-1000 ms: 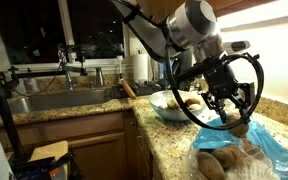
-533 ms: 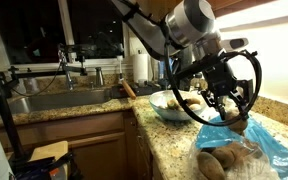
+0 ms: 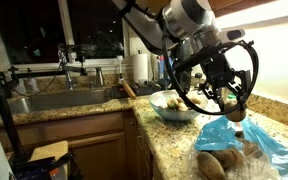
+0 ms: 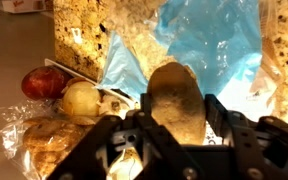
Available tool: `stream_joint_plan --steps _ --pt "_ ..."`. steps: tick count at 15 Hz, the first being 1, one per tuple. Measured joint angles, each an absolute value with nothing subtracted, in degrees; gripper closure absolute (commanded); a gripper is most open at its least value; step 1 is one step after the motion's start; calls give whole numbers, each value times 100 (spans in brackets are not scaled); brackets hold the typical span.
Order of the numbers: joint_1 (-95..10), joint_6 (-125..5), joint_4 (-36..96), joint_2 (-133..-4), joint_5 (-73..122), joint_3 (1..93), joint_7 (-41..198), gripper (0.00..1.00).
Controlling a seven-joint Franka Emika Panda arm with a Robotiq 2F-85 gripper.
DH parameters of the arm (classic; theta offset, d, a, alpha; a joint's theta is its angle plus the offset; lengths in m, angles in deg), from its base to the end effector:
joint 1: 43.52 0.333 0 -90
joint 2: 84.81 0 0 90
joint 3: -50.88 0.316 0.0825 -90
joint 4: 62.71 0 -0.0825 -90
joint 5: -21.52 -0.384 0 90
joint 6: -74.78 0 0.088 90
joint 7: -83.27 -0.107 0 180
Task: Remove one potato from the plastic bag and put it in the glass bowl
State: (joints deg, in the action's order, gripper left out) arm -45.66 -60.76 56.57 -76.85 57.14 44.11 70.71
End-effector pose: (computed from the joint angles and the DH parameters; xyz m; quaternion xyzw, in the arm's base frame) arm 0.5770 -0.0962 0.3771 0.9688 0.0232 0.0754 0.2350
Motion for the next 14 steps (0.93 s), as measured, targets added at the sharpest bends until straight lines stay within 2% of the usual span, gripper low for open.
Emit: stream_joint_plan --steps 14 --pt "-4565 -5857 5495 -7703 4781 4779 8182 69"
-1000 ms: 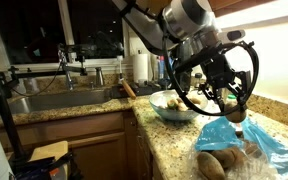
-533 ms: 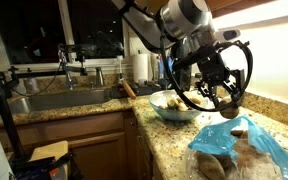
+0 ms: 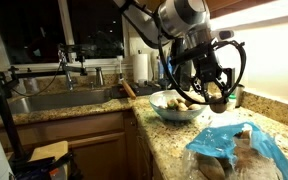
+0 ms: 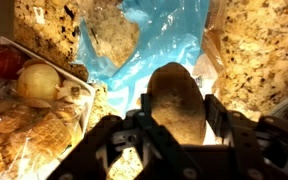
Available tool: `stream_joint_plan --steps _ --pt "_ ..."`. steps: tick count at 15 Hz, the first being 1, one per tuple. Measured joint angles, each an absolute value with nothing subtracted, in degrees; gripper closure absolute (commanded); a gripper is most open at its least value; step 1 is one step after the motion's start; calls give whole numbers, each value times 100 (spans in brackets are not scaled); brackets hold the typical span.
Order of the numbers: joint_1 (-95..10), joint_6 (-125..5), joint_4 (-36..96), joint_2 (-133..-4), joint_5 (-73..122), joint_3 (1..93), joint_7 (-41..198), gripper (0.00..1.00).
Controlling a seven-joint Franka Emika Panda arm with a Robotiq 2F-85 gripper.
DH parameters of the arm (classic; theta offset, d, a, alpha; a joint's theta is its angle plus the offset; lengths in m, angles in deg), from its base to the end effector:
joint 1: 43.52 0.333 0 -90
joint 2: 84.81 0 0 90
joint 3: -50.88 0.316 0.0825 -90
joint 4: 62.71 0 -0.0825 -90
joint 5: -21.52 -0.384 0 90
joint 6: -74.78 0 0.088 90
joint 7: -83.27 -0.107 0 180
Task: Remove one potato from the plastic bag and put it in the glass bowl
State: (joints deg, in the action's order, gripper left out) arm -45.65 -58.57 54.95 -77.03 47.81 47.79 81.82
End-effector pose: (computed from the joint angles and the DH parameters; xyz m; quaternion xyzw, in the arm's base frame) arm 0.5851 -0.0605 0.3872 0.9776 0.0881 0.0608 0.1814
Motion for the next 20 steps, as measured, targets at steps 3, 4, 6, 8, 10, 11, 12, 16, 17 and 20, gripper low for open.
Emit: stream_joint_plan --steps 3,4,6,8,10,11,12,16,17,20 --pt "-4556 -5805 5415 -7693 4632 4894 8455 69" --pt "-4545 -5790 5381 -7682 4600 4942 8534 69" --pt "-4492 -5748 5287 -7643 4538 5042 8681 69" --pt "-4412 -5672 5171 -7573 4504 5137 8779 69" --pt "-4326 -5600 5031 -7447 4503 5220 8836 69" --pt "-4277 -5558 4944 -7366 4497 5250 8888 69" --pt "-4243 -5517 4860 -7282 4481 5287 8961 69" --pt "-4186 -5399 4473 -6924 4334 5436 9437 69" --pt "-4180 -5370 4365 -6833 4302 5468 9562 69" --pt "-4122 -5203 4040 -6593 4227 5540 9863 69"
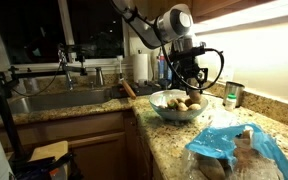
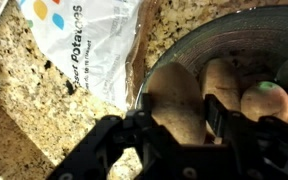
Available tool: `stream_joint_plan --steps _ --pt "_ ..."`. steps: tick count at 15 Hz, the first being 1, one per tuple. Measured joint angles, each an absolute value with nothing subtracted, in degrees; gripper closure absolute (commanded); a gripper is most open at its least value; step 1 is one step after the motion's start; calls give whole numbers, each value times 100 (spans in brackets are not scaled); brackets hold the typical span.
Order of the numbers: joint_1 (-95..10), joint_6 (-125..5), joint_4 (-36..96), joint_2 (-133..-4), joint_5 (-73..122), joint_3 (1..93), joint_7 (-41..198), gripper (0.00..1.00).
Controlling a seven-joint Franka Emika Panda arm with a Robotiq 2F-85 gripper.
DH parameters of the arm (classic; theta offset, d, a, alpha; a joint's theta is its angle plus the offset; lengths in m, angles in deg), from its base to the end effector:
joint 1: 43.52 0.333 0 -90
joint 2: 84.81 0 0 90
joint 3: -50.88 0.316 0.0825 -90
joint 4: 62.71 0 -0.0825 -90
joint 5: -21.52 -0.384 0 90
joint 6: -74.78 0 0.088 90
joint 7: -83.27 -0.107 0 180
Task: Remove one potato from the plastic bag and put it in the glass bowl
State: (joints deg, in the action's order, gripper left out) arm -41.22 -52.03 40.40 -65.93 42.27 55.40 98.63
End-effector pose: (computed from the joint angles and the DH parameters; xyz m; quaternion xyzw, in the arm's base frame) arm 0.6447 0.0615 0.3747 0.9473 0.2866 0.0326 0.1390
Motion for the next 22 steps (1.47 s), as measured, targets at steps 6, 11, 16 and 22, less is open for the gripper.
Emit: stream_joint_plan --steps 6,11,16,22 --pt "-3947 -4747 3531 -6244 4079 5765 10284 69" --pt "-3888 -4454 3167 -5961 3982 5863 10578 69" --pt "-3907 -4383 2958 -5686 3982 5812 10788 69" --pt "-3928 -4266 2789 -5528 3982 5720 10906 19"
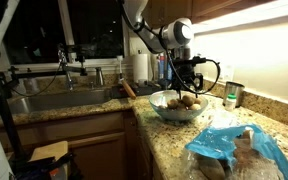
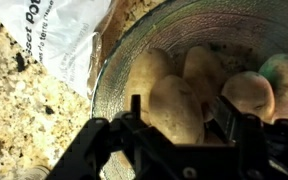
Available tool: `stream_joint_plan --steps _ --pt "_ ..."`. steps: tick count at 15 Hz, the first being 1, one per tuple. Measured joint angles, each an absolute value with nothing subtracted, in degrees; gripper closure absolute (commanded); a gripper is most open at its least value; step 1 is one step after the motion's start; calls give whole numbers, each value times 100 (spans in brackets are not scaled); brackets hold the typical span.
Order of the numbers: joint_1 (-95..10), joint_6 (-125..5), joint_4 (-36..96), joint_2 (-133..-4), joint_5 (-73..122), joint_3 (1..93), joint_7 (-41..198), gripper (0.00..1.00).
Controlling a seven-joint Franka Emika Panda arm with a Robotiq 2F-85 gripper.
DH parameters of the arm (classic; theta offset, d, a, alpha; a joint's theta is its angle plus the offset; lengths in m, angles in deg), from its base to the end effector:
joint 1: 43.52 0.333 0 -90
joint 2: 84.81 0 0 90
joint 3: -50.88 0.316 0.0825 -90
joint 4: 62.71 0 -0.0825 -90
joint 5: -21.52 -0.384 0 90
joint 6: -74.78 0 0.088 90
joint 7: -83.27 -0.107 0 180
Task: Remove one potato from the plastic bag and put it in the glass bowl
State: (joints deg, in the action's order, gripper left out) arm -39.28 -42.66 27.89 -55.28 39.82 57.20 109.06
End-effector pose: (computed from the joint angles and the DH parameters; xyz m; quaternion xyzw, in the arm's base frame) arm 0.6784 0.0989 0.3381 0.9197 0.3755 -0.0353 0.1088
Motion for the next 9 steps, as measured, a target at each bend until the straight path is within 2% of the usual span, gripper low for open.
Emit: stream_joint_plan --steps 1,9 --pt "-3929 -4262 2783 -5528 3982 5713 10911 13" --pt "-3929 -4257 2778 -5528 3982 5711 10917 12"
